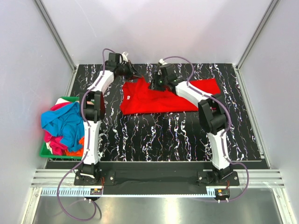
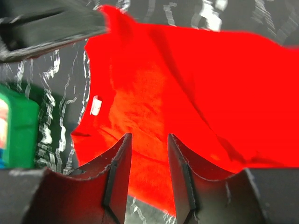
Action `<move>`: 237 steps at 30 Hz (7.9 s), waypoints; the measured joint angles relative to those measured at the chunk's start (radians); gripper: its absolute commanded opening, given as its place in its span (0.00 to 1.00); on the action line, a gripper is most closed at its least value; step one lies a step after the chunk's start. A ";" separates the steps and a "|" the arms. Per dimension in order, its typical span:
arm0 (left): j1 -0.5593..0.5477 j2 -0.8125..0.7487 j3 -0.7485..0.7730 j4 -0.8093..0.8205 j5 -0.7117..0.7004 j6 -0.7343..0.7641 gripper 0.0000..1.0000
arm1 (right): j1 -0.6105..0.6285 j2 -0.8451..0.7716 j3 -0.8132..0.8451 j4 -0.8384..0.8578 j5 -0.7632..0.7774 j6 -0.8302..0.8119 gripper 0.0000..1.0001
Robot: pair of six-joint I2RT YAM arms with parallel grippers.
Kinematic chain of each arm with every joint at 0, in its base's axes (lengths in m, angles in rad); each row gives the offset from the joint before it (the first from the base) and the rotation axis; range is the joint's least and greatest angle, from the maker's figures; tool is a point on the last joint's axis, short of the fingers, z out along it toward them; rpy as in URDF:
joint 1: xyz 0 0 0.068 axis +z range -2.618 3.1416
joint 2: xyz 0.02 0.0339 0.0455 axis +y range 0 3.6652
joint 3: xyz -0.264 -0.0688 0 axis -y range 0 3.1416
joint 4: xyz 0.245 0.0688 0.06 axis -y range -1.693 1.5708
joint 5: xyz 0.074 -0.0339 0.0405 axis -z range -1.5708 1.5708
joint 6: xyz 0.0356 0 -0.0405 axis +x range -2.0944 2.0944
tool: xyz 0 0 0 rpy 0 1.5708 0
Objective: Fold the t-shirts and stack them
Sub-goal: Fold the tshirt
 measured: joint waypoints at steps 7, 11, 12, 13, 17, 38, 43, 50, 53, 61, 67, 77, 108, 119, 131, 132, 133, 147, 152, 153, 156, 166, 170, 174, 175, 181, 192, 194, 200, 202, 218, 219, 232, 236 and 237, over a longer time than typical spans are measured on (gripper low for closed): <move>0.004 0.002 -0.008 0.018 0.008 -0.042 0.01 | 0.077 0.116 0.122 0.007 0.004 -0.250 0.44; 0.008 0.010 -0.008 0.037 0.022 -0.070 0.01 | 0.109 0.158 0.146 -0.006 0.019 -0.337 0.44; 0.009 0.014 -0.008 0.045 0.029 -0.079 0.01 | 0.116 0.167 0.152 -0.007 0.030 -0.353 0.44; 0.010 0.018 -0.008 0.051 0.035 -0.088 0.01 | 0.123 0.174 0.157 -0.008 0.039 -0.368 0.44; 0.013 0.032 -0.008 0.072 0.057 -0.122 0.01 | 0.152 0.198 0.180 -0.012 0.090 -0.411 0.43; 0.019 0.035 -0.008 0.103 0.090 -0.166 0.00 | 0.209 0.291 0.319 -0.093 0.311 -0.502 0.00; 0.020 0.035 -0.022 0.115 0.093 -0.166 0.00 | 0.209 0.291 0.324 -0.095 0.337 -0.503 0.00; 0.027 0.035 -0.043 0.068 0.067 -0.140 0.00 | 0.210 0.287 0.319 -0.095 0.375 -0.533 0.00; 0.034 0.029 -0.062 0.043 0.039 -0.128 0.00 | 0.210 0.275 0.304 -0.097 0.378 -0.552 0.00; 0.052 -0.020 -0.114 -0.056 -0.026 -0.105 0.00 | 0.204 0.223 0.246 -0.092 0.383 -0.587 0.00; 0.053 -0.106 -0.186 -0.095 -0.055 -0.092 0.00 | 0.192 0.147 0.138 -0.063 0.381 -0.621 0.00; 0.052 -0.163 -0.233 -0.186 -0.111 -0.052 0.00 | 0.173 0.025 0.004 -0.050 0.278 -0.628 0.02; -0.010 -0.213 -0.159 -0.420 -0.304 0.098 0.20 | 0.122 -0.074 -0.102 -0.109 0.064 -0.471 0.29; -0.059 0.010 -0.042 -0.311 -0.230 0.052 0.20 | 0.000 0.070 -0.018 -0.098 0.079 -0.354 0.27; -0.042 0.042 -0.040 -0.283 -0.263 0.027 0.21 | -0.026 0.109 -0.008 -0.086 0.109 -0.266 0.00; -0.042 0.042 -0.039 -0.281 -0.263 0.026 0.21 | -0.027 0.109 -0.008 -0.085 0.110 -0.261 0.00; -0.042 0.042 -0.038 -0.279 -0.263 0.026 0.22 | -0.027 0.109 -0.008 -0.085 0.110 -0.257 0.00; -0.018 0.123 0.124 -0.178 -0.233 -0.011 0.29 | -0.031 0.084 -0.001 -0.097 0.152 -0.172 0.31; -0.013 -0.078 -0.063 -0.154 -0.253 -0.001 0.27 | -0.032 -0.070 -0.056 -0.109 0.174 -0.151 0.34; -0.014 -0.128 -0.111 -0.151 -0.257 0.003 0.26 | -0.032 -0.113 -0.073 -0.109 0.179 -0.145 0.34; -0.027 -0.309 -0.274 -0.137 -0.267 0.021 0.22 | -0.032 -0.255 -0.144 -0.104 0.197 -0.126 0.35; -0.101 -0.522 -0.690 -0.150 -0.336 0.049 0.22 | -0.034 -0.466 -0.394 -0.098 0.235 -0.082 0.26; -0.095 -0.469 -0.709 -0.210 -0.415 0.049 0.23 | -0.039 -0.444 -0.437 -0.114 0.261 -0.082 0.26; -0.089 -0.428 -0.703 -0.245 -0.512 0.048 0.23 | -0.050 -0.436 -0.449 -0.127 0.269 -0.082 0.27; -0.089 -0.410 -0.695 -0.257 -0.540 0.048 0.23 | -0.052 -0.436 -0.449 -0.124 0.269 -0.082 0.27; -0.086 -0.369 -0.633 -0.304 -0.652 0.041 0.24 | -0.056 -0.440 -0.449 -0.124 0.293 -0.083 0.28; -0.027 -0.116 -0.209 -0.447 -0.703 0.061 0.27 | -0.070 -0.523 -0.449 -0.125 0.338 -0.072 0.29; -0.003 -0.039 -0.070 -0.467 -0.682 0.067 0.26 | -0.072 -0.545 -0.449 -0.124 0.351 -0.071 0.29; 0.050 0.067 0.167 -0.475 -0.591 0.069 0.29 | -0.077 -0.596 -0.446 -0.126 0.382 -0.071 0.32; 0.048 0.039 0.169 -0.471 -0.574 0.068 0.32 | -0.078 -0.618 -0.446 -0.133 0.392 -0.067 0.32; -0.187 -0.529 -0.641 -0.012 -0.407 -0.158 0.40 | -0.295 -0.865 -0.687 -0.229 0.514 0.266 0.35; -0.179 -0.526 -0.655 -0.008 -0.404 -0.163 0.40 | -0.330 -0.854 -0.701 -0.245 0.505 0.288 0.35; -0.169 -0.723 -0.898 0.023 -0.258 -0.109 0.42 | -0.513 -0.657 -0.742 -0.317 0.476 0.416 0.42; -0.179 -0.819 -0.974 0.023 -0.212 -0.078 0.42 | -0.540 -0.563 -0.718 -0.319 0.471 0.440 0.42; -0.179 -0.833 -0.986 0.021 -0.208 -0.072 0.42 | -0.544 -0.542 -0.711 -0.320 0.468 0.446 0.43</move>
